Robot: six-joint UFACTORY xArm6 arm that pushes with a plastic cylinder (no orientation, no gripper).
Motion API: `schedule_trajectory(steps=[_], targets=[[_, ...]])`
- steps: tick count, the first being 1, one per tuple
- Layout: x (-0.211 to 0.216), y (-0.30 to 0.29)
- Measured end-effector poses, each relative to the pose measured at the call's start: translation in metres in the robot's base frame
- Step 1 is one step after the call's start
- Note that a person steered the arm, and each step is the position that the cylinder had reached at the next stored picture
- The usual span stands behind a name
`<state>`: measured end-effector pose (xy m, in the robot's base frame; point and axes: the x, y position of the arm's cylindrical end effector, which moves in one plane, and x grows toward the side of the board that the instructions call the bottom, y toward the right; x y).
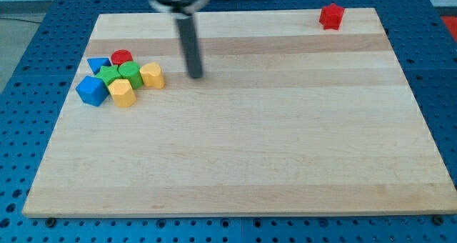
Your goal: Move the red star to the top centre of the board
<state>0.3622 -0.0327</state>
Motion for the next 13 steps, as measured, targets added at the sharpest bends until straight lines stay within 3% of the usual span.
schedule_trajectory(steps=[2,3,4,6,8,11,13], targets=[[-0.058,0.217],[-0.098,0.291],[-0.147,0.298],[-0.129,0.215],[-0.089,0.209],[-0.14,0.179],[-0.13,0.243]])
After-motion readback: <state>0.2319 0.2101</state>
